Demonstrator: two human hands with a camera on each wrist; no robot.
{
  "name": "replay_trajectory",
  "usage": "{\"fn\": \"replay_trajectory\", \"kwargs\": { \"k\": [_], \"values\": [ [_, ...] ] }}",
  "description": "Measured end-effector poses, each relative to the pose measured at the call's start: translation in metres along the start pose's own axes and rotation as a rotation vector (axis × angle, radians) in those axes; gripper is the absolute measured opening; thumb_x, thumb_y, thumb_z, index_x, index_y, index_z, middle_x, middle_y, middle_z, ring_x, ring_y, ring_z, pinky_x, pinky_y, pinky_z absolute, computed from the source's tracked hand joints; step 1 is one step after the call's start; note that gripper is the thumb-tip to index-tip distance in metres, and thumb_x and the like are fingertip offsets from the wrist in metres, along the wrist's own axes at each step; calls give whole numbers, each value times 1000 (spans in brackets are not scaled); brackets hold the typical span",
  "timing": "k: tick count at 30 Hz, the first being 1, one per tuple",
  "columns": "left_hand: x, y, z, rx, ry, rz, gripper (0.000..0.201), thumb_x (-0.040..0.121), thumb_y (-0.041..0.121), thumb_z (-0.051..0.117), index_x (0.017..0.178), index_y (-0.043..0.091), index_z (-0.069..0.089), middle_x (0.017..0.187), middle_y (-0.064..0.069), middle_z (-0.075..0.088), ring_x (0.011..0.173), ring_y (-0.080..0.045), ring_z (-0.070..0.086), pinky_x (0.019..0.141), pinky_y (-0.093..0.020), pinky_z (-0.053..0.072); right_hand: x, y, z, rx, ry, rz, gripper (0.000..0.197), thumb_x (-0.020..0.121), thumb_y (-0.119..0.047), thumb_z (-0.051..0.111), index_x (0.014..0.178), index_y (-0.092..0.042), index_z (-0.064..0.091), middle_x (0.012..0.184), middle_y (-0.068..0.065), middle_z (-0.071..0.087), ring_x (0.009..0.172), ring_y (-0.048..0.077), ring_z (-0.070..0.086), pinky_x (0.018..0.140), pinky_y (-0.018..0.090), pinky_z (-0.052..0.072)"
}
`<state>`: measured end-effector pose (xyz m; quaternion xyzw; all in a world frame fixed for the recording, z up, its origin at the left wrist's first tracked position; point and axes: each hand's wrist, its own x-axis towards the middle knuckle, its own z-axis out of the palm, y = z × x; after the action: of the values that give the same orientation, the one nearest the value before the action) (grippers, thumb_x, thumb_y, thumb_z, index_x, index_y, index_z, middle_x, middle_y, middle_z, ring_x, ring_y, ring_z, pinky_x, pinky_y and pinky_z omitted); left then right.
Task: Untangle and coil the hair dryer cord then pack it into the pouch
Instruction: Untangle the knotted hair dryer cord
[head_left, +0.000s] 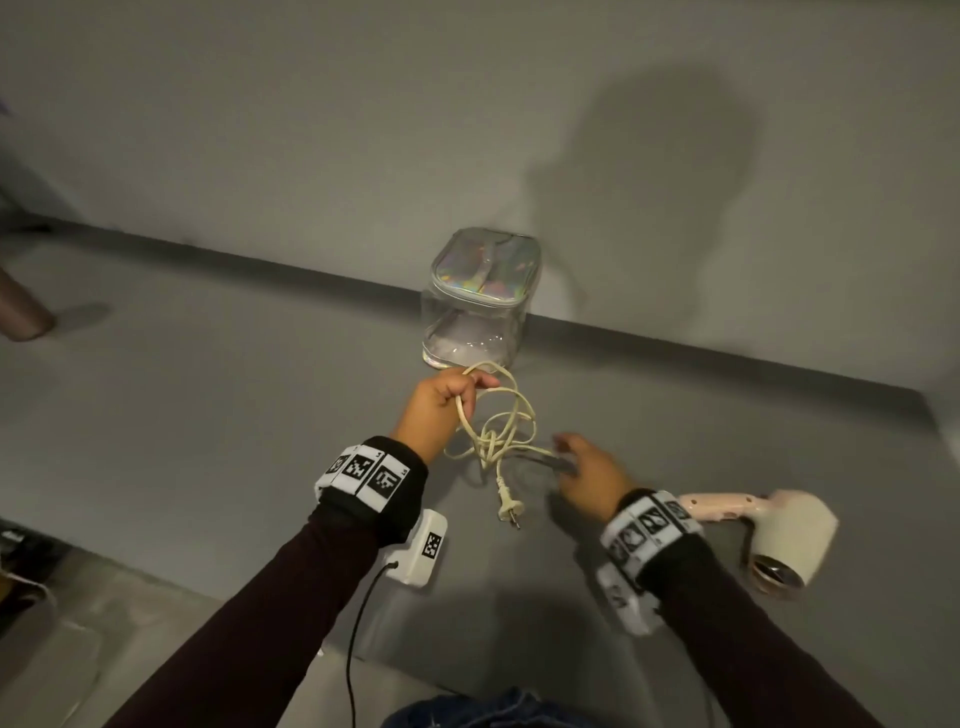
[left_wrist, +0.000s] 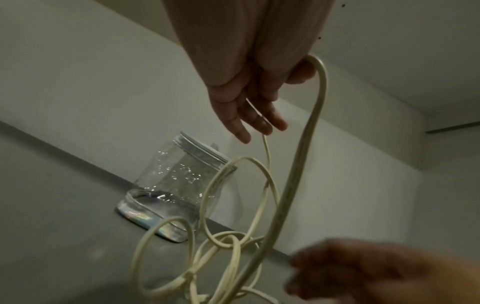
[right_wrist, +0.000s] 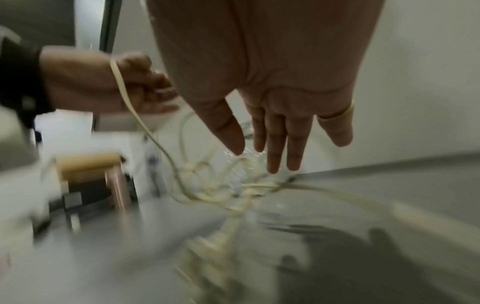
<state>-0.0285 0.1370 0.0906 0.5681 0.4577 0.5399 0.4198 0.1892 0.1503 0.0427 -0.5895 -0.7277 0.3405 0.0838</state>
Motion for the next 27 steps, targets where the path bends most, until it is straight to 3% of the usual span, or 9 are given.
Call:
{"fn": "replay_trajectory", "kwargs": {
  "k": [4,7,9,11,14,16,19,23,27],
  "values": [
    [0,8,1,18,-36,64,41,68,-1,48,38,27,49,93,-4,63,97,-8,61,95,-24,45,22,-49,32,132,-39,47,39,83,-18,56,120,-16,48,120,12,60,109,32,57,95,39,46],
    [-2,13,-8,61,-23,140,37,70,5,50,38,22,45,93,-6,63,98,-4,60,94,-16,42,24,-60,35,47,-75,-6,19,86,-16,52,102,-16,63,103,11,68,98,29,63,85,31,48],
    [-3,10,-24,124,39,177,34,71,7,49,39,16,43,91,-1,62,94,4,59,89,-9,40,16,-58,24,50,-96,-144,19,88,-15,54,100,-10,67,99,11,69,93,25,63,81,28,42],
    [-7,-2,-51,211,164,152,38,68,-1,45,38,21,41,86,4,60,87,7,57,81,-3,38,2,-51,3,111,-86,-187,18,85,-24,60,84,-10,71,74,3,67,67,12,58,71,26,39],
    [-20,-27,-91,377,325,75,51,66,-19,41,44,27,37,82,-8,58,80,-9,54,73,1,35,-16,-32,-36,20,-107,-143,26,69,-40,74,59,-18,65,53,-3,53,52,10,46,59,28,39],
    [-27,-40,-103,389,342,22,56,64,-26,39,45,26,38,86,-15,56,78,-9,54,74,-7,39,-23,-24,-46,-87,-182,-145,22,62,-41,79,61,-24,65,63,-1,60,61,12,52,64,30,43],
    [-27,-48,-95,288,270,24,49,61,-12,42,37,32,44,77,-8,56,77,7,58,72,-5,41,-21,-30,-23,-144,-177,-239,27,62,-40,79,81,-28,65,90,-3,59,90,16,54,82,32,44],
    [-20,-35,-68,189,231,75,42,64,-5,41,42,30,44,79,0,57,83,-7,57,78,-5,39,1,-60,35,-11,7,-177,53,69,-33,76,113,-13,57,117,8,59,107,26,54,89,31,42],
    [-18,-13,-62,111,213,179,46,69,-8,45,40,27,46,80,10,65,92,-15,57,89,-17,41,13,-82,73,260,-58,5,26,80,-21,66,100,-6,60,91,11,66,84,23,62,84,36,47]
  ]
}}
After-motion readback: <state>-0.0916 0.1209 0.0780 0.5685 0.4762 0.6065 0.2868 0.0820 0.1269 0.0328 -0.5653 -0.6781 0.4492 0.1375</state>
